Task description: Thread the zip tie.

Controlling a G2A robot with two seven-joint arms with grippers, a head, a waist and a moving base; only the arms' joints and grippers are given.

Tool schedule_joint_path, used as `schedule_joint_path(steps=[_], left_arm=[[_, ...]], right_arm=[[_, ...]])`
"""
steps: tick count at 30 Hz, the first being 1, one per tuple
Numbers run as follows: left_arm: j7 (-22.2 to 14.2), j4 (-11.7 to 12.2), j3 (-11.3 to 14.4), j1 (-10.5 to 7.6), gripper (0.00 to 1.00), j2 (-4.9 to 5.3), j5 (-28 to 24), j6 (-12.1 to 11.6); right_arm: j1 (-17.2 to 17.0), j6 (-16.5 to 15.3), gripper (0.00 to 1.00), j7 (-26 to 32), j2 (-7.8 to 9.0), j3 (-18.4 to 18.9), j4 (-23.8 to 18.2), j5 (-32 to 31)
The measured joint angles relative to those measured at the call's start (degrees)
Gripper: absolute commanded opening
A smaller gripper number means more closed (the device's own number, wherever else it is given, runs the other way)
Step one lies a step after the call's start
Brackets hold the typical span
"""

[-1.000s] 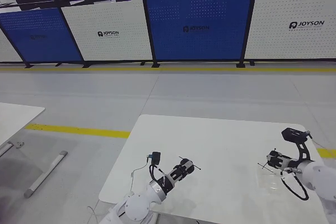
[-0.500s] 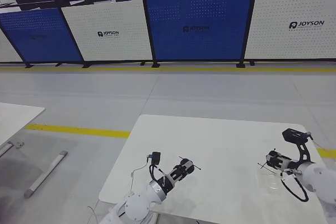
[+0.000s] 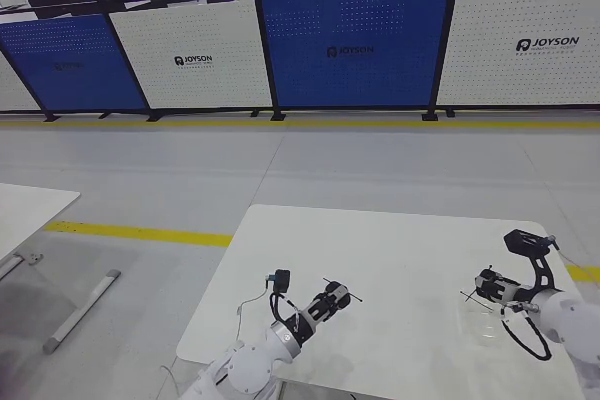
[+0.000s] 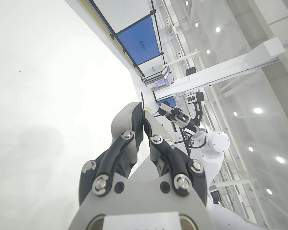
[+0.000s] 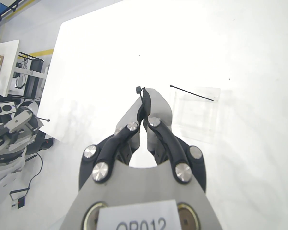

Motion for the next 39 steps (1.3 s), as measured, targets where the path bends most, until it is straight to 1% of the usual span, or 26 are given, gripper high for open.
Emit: schedule_joint_path(steps=[3, 5, 7, 16, 18, 20, 23, 25, 26, 29, 39], left_arm=[[2.32, 1.21, 1.63, -1.58, 0.00, -0.48, 0.81, 0.95], [4.30, 2.68, 2.83, -3.01, 0.00, -0.85, 2.30, 1.92], [5.35, 3.36, 3.46, -3.57, 0.00, -1.01, 3.12, 2.17], [5.28, 3.30, 3.42, -3.51, 0.00, -1.00, 3.05, 2.12], [5.28, 3.30, 3.42, -3.51, 0.00, -1.00, 3.05, 2.12], [5.28, 3.30, 3.43, -3.51, 0.00, -1.00, 3.05, 2.12], [5.28, 3.31, 3.43, -3.51, 0.00, -1.00, 3.05, 2.12], [5.28, 3.31, 3.43, -3.51, 0.00, -1.00, 3.05, 2.12], [5.28, 3.31, 3.43, -3.51, 0.00, -1.00, 3.05, 2.12], [5.28, 3.31, 3.43, -3.51, 0.00, -1.00, 3.05, 2.12], [5.28, 3.31, 3.43, -3.51, 0.00, -1.00, 3.05, 2.12]], right_arm=[[0.00, 0.00, 0.00, 0.00, 0.00, 0.00, 0.00, 0.00], [0.00, 0.00, 0.00, 0.00, 0.00, 0.00, 0.00, 0.00], [0.00, 0.00, 0.00, 0.00, 0.00, 0.00, 0.00, 0.00], [-0.24, -0.31, 0.00, -0.48, -0.10, 0.05, 0.18, 0.59], [-0.63, -1.91, 0.00, -2.15, -0.27, 0.32, 0.44, 3.13], [-1.42, -3.40, 0.00, -4.99, -0.45, 0.61, -0.22, 5.36], [-3.68, -5.63, 0.00, -9.91, -0.71, 1.50, -3.05, 8.54], [-5.42, -7.58, 0.00, -12.26, -0.84, 1.77, -4.95, 10.74], [-5.88, -7.86, 0.00, -12.83, -0.89, 1.52, -5.37, 10.87], [-6.08, -6.15, 0.00, -13.98, -1.03, 0.36, -5.51, 9.10], [-6.03, -6.30, 0.00, -13.91, -1.02, 0.40, -5.47, 9.17]])
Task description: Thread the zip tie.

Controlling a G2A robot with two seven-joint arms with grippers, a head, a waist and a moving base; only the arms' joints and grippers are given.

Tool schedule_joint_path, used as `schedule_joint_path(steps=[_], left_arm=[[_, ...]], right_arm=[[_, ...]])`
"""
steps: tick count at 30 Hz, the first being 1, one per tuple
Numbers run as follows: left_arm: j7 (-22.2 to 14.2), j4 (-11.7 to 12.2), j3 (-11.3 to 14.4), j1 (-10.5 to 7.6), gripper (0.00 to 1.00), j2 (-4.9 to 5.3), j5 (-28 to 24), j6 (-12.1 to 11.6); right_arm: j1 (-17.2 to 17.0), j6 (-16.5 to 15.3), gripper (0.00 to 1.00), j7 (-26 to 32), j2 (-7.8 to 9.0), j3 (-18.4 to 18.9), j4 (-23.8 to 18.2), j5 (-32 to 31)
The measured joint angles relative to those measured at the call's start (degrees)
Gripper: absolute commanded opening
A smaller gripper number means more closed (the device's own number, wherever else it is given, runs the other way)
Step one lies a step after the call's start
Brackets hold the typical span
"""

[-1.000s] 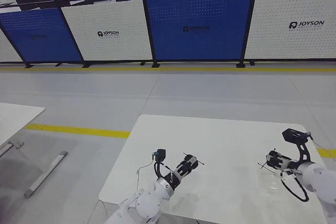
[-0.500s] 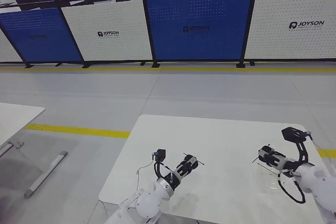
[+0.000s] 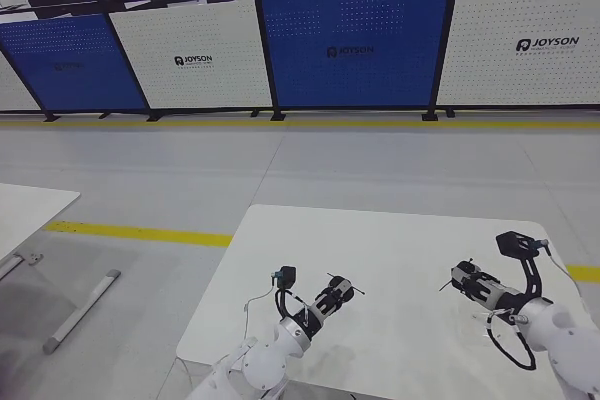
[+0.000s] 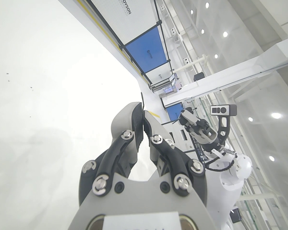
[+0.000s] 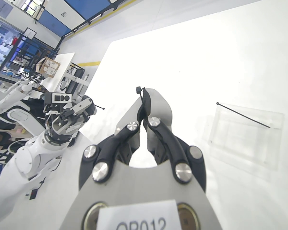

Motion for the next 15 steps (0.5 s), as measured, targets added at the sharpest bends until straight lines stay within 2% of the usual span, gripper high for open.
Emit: schedule_joint_path(steps=[10, 13, 15], left_arm=[[0.00, 0.00, 0.00, 0.00, 0.00, 0.00, 0.00, 0.00], [0.00, 0.00, 0.00, 0.00, 0.00, 0.00, 0.00, 0.00], [0.00, 0.00, 0.00, 0.00, 0.00, 0.00, 0.00, 0.00]], right_arm=[[-0.03, -0.02, 0.00, -0.05, -0.01, -0.01, 0.00, 0.03], [-0.71, -1.26, 0.00, -2.85, -0.28, -0.52, 0.13, 1.06], [-1.09, -0.67, 0.00, -5.38, -0.49, -1.20, -0.15, 0.13]])
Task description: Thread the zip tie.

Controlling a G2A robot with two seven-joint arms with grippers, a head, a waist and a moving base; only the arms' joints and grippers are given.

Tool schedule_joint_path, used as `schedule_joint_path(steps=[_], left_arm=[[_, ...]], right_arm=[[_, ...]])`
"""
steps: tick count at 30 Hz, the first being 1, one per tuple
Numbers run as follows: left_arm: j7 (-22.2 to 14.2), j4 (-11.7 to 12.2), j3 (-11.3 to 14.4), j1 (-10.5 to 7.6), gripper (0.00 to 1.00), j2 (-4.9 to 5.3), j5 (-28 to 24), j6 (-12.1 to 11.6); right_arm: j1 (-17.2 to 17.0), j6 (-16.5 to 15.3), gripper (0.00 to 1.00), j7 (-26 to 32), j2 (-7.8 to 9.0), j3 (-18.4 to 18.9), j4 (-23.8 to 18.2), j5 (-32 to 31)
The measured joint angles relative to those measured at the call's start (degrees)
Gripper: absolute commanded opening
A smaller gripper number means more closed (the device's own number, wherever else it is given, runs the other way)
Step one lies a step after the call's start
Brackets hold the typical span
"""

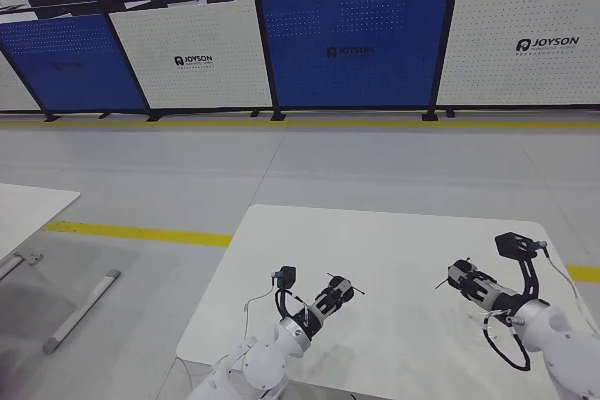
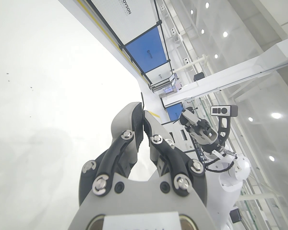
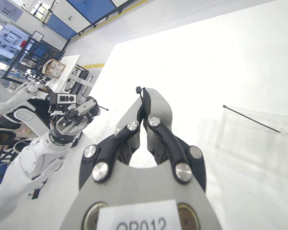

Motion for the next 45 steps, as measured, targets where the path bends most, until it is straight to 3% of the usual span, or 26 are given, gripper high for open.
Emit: schedule_joint_path(steps=[4, 7, 26, 30, 34, 38, 45], left_arm=[[0.00, 0.00, 0.00, 0.00, 0.00, 0.00, 0.00, 0.00], [0.00, 0.00, 0.00, 0.00, 0.00, 0.00, 0.00, 0.00], [0.02, 0.00, 0.00, -0.01, 0.00, 0.00, 0.02, 0.00], [3.27, -0.09, 0.37, -0.20, 0.00, -0.15, 3.62, 0.14], [7.56, 0.75, 1.47, -0.97, 0.00, -0.53, 8.35, 2.40], [6.02, 1.92, 2.93, -1.55, 0.00, -0.79, 9.32, 3.42], [5.74, 1.88, 3.00, -1.50, 0.00, -0.80, 8.93, 3.28]], right_arm=[[-0.87, 3.64, 0.00, -5.97, -0.70, -3.92, -2.15, -4.81], [-0.95, 3.66, 0.00, -8.76, -1.07, -5.27, -2.81, -4.70], [-0.93, 3.59, 0.00, -8.49, -1.06, -5.18, -2.77, -4.60], [-0.93, 3.59, 0.00, -8.49, -1.06, -5.18, -2.77, -4.60], [-0.93, 3.59, 0.00, -8.49, -1.06, -5.18, -2.77, -4.60], [-0.93, 3.59, 0.00, -8.49, -1.06, -5.18, -2.77, -4.60], [-0.93, 3.59, 0.00, -8.49, -1.06, -5.18, -2.77, -4.60]])
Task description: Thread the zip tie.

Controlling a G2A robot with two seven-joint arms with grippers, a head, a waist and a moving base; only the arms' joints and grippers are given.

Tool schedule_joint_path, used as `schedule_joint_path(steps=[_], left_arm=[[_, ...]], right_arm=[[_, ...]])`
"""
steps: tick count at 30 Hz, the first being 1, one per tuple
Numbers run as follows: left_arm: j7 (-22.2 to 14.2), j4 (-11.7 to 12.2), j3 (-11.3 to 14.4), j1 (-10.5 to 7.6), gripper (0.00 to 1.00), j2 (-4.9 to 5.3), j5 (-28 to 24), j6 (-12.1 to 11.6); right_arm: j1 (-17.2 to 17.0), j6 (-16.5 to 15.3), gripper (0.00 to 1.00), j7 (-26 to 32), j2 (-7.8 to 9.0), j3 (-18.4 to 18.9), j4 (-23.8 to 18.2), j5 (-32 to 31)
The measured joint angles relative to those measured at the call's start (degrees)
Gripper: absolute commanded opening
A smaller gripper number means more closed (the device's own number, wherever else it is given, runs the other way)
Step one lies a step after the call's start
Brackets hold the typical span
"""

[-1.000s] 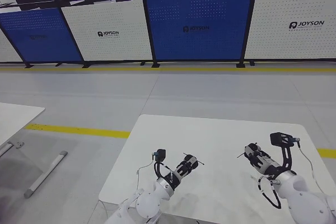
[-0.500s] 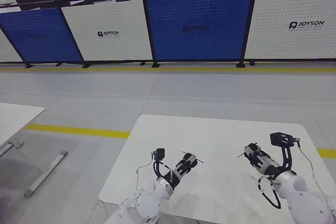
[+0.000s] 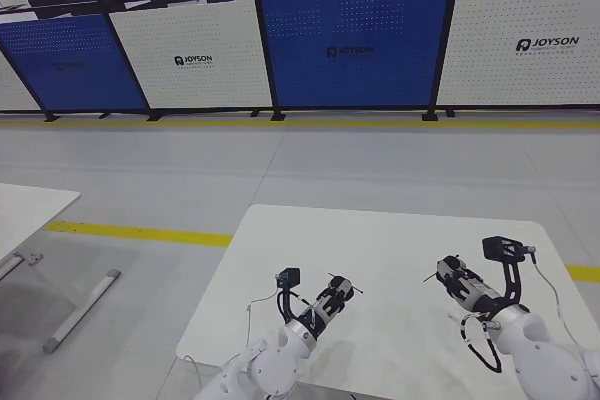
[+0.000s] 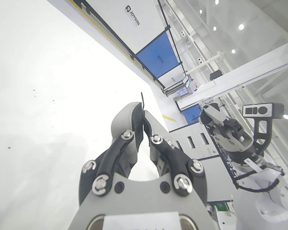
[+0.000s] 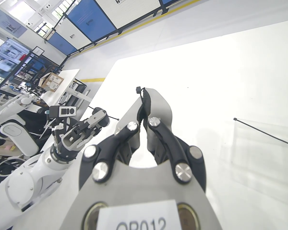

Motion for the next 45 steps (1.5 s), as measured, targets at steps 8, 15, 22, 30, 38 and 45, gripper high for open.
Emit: schedule_joint_path(steps=[8, 15, 22, 30, 38, 45], left_arm=[[0.00, 0.00, 0.00, 0.00, 0.00, 0.00, 0.00, 0.00], [0.00, 0.00, 0.00, 0.00, 0.00, 0.00, 0.00, 0.01], [0.00, 0.00, 0.00, 0.00, 0.00, 0.00, 0.00, 0.01], [0.00, 0.00, 0.00, 0.00, 0.00, 0.00, 0.00, 0.01], [0.00, 0.00, 0.00, 0.00, 0.00, 0.00, 0.00, 0.01], [0.00, 0.00, 0.00, 0.00, 0.00, 0.00, 0.00, 0.01]], right_arm=[[-2.48, -2.44, 0.00, -3.29, -0.31, 1.57, -0.19, 3.45], [-3.60, -7.66, 0.00, -3.14, -0.90, 2.15, 3.36, 12.80], [-2.31, -7.41, 0.00, -1.86, -0.99, 1.67, 4.92, 12.94], [-2.31, -7.41, 0.00, -1.85, -0.99, 1.67, 4.92, 12.96], [-2.31, -7.42, 0.00, -1.85, -0.99, 1.67, 4.92, 12.96], [-4.03, -5.82, 0.00, -4.32, -1.32, 1.64, 3.32, 13.23]])
